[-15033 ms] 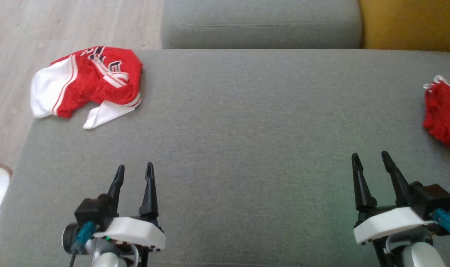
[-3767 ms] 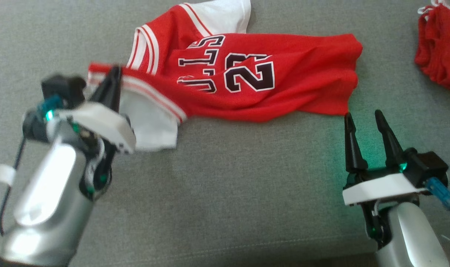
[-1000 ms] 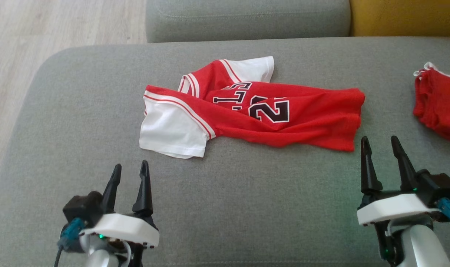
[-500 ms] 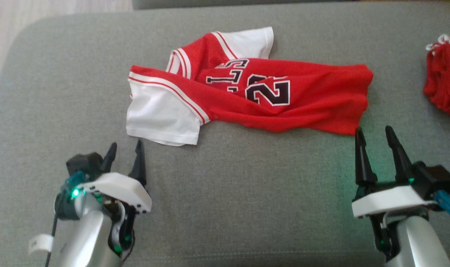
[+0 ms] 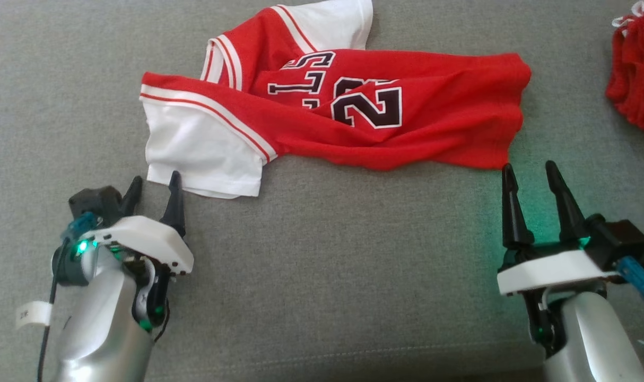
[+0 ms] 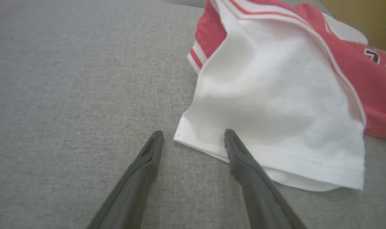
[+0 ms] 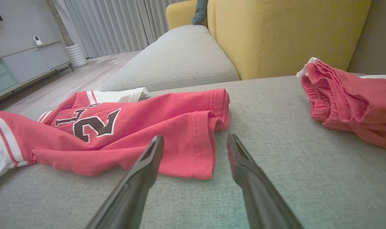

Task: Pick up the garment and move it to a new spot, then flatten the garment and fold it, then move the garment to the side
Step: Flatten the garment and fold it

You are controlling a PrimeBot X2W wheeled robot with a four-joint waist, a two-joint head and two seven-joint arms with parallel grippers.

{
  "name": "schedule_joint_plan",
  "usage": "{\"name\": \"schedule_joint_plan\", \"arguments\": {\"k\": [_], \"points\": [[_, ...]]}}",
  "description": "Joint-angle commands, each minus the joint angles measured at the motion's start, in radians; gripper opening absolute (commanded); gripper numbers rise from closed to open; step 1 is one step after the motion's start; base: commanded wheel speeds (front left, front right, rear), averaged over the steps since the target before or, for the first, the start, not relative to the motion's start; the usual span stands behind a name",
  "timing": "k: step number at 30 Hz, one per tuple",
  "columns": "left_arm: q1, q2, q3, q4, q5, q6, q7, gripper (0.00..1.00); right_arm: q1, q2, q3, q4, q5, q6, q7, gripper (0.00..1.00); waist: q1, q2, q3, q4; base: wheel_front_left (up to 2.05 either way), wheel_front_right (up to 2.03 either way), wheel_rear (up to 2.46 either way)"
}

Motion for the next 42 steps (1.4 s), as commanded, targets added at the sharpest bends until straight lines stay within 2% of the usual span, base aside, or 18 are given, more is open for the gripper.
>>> {"name": "schedule_joint_plan", "arguments": {"k": [1,9,10,12,13,14,19,24,28,32,34,42], "points": [[-0.034,0.035,0.031,-0.017,-0.004,-0.005,-0.003,1.0,-0.032,-0.004,0.025,-0.026,0.01,0.007,-0.016,1.0,-0.0002,0.0,0.001,-0.002,0.0,0.0,0.0],[-0.055,0.044,0.022,0.031,-0.009,-0.016,0.007,1.0,-0.043,-0.004,0.038,-0.004,0.017,0.007,-0.027,1.0,-0.0002,0.0,0.001,-0.017,0.0,0.0,0.0],[-0.058,0.044,0.018,0.036,-0.009,-0.02,0.009,0.97,-0.044,-0.004,0.039,-0.002,0.018,0.007,-0.028,1.0,-0.0002,0.0,0.0,-0.018,0.0,0.0,0.0],[-0.063,0.042,0.008,0.048,-0.009,-0.028,0.019,0.29,-0.045,-0.004,0.038,0.002,0.018,0.007,-0.03,1.0,-0.0002,0.0,-0.002,-0.021,0.0,0.0,0.0],[-0.064,0.04,0.003,0.052,-0.009,-0.031,0.024,0.04,-0.046,-0.004,0.037,0.004,0.018,0.007,-0.03,1.0,-0.0002,0.0,-0.003,-0.022,0.0,0.0,0.0],[-0.066,0.039,-0.001,0.056,-0.009,-0.033,0.028,0.0,-0.046,-0.004,0.036,0.006,0.018,0.007,-0.031,1.0,-0.0002,0.0,-0.005,-0.022,0.0,0.0,0.0],[-0.06,0.038,-0.012,0.055,-0.006,-0.035,0.015,0.0,-0.041,-0.004,0.027,0.014,0.014,0.007,-0.032,1.0,-0.0002,0.0,-0.022,-0.015,0.0,0.0,0.0],[-0.022,0.04,-0.001,-0.012,-0.014,-0.025,-0.034,0.0,-0.034,-0.004,-0.027,0.041,-0.005,0.007,0.003,1.0,-0.0002,0.0,-0.049,0.008,0.0,0.0,0.0],[0.04,0.038,0.006,-0.109,-0.025,-0.012,-0.055,0.0,-0.043,-0.004,-0.087,0.071,-0.02,0.007,0.039,1.0,-0.0002,0.0,-0.067,0.037,0.0,0.0,0.0],[0.097,0.038,0.012,-0.197,-0.032,0.007,-0.058,0.0,-0.059,-0.004,-0.106,0.105,-0.028,0.007,0.074,1.0,-0.0002,0.0,-0.074,0.063,0.0,0.0,0.0],[0.148,0.039,0.023,-0.296,-0.036,0.034,-0.063,0.0,-0.075,-0.004,-0.117,0.142,-0.038,0.007,0.107,1.0,-0.0002,0.0,-0.075,0.093,0.0,0.0,0.0],[0.242,0.059,0.03,-0.507,-0.031,0.091,-0.023,0.0,-0.109,-0.004,-0.132,0.222,-0.054,0.007,0.139,1.0,-0.0002,0.0,-0.067,0.15,0.0,0.0,0.0]]}}
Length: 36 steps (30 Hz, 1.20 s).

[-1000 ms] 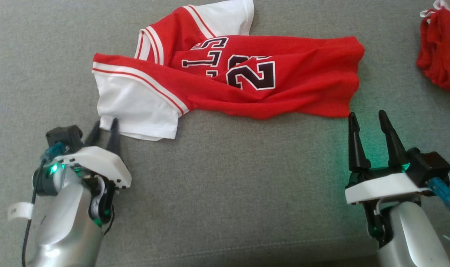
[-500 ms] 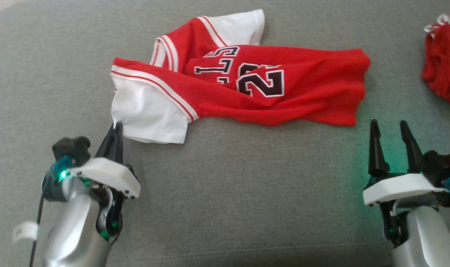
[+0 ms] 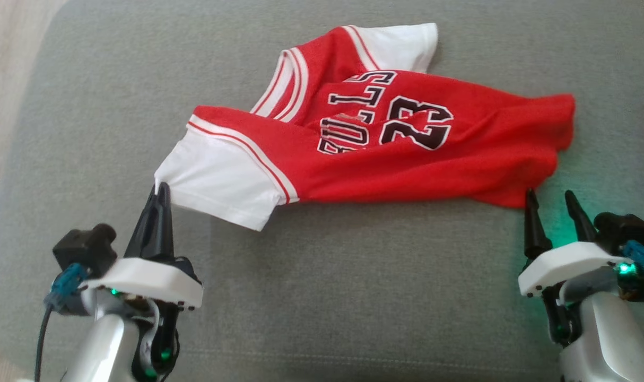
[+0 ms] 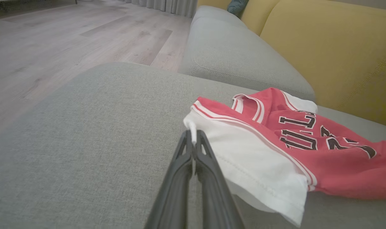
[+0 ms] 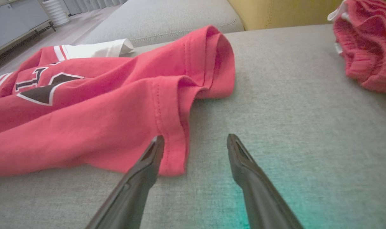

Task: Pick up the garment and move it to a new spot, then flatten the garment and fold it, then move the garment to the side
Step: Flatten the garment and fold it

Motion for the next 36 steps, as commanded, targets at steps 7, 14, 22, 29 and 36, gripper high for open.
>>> {"name": "schedule_joint_plan", "arguments": {"k": [7,14,22,29,36], "points": [[0.011,0.018,0.026,-0.085,0.001,0.023,0.018,0.0,-0.042,-0.004,0.051,0.04,-0.012,0.007,0.021,1.0,0.0,0.0,0.011,0.024,0.0,0.0,0.0],[0.008,0.015,0.019,-0.076,-0.004,0.019,0.013,0.0,-0.055,-0.004,0.119,0.102,0.012,0.007,0.06,0.4,0.0,0.0,0.009,0.017,0.0,0.0,0.0],[-0.009,0.02,0.021,-0.094,0.002,0.018,-0.014,0.0,-0.043,-0.004,0.153,0.059,0.078,0.007,0.042,0.0,0.0,0.0,-0.024,-0.014,0.0,0.0,0.0],[-0.032,0.037,0.045,-0.175,0.01,0.023,-0.042,0.0,0.015,-0.004,0.141,-0.183,0.106,0.007,0.013,0.0,0.0,0.0,-0.077,-0.065,0.0,0.0,0.0],[-0.056,0.074,0.058,-0.321,0.045,0.035,-0.041,0.0,0.095,-0.004,0.14,-0.53,0.133,0.007,0.054,0.0,0.0,0.0,-0.147,-0.102,0.0,0.0,0.0]]}}
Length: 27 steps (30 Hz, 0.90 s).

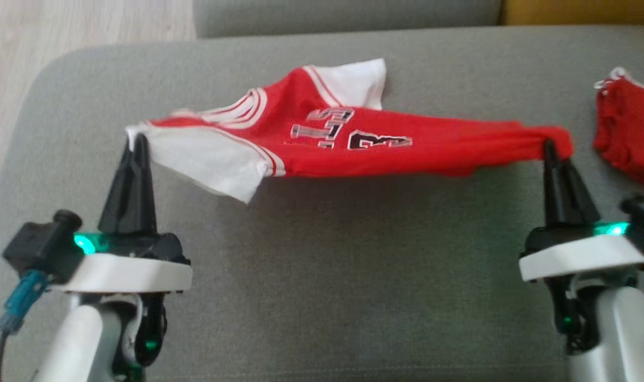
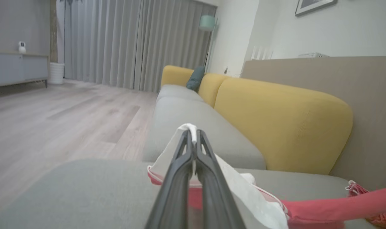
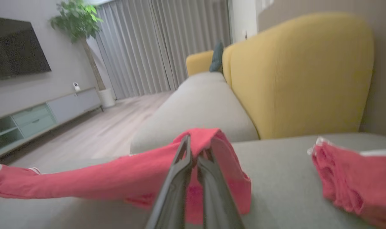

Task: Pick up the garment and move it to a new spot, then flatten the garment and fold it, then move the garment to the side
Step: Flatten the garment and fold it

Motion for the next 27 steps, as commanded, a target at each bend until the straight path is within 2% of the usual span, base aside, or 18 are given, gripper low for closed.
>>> {"name": "schedule_joint_plan", "arguments": {"k": [1,2,7,17,21,27], "points": [[-0.063,0.027,0.048,-0.045,0.009,0.008,-0.001,0.0,-0.019,-0.002,0.019,-0.049,0.006,0.007,0.001,0.0,0.0,0.0,-0.021,-0.014,0.0,0.0,0.0],[-0.078,0.041,0.049,-0.095,0.024,0.01,0.008,0.0,-0.008,-0.002,0.011,-0.138,0.003,0.007,0.01,0.0,0.0,0.0,-0.04,-0.019,0.0,0.0,0.0],[-0.131,0.081,0.046,-0.228,0.068,0.01,0.044,0.0,-0.007,-0.002,-0.017,-0.325,-0.015,0.007,0.023,0.0,0.0,0.0,-0.081,-0.028,0.0,0.0,0.0],[-0.317,0.155,0.034,-0.439,0.132,-0.015,0.188,0.0,-0.067,-0.002,-0.062,-0.554,-0.089,0.007,0.09,0.0,0.0,0.0,-0.093,-0.032,0.0,0.0,0.0],[-0.411,0.16,0.016,-0.423,0.126,-0.036,0.247,0.0,-0.107,-0.014,-0.04,-0.581,-0.11,0.007,0.131,0.0,0.0,0.0,-0.059,-0.027,0.0,0.0,0.0],[-0.6,0.164,0.0,-0.253,0.105,-0.093,0.294,0.0,-0.246,-0.047,-0.013,-0.51,-0.109,0.007,0.167,0.0,0.0,0.0,0.037,-0.022,0.0,0.0,0.0]]}}
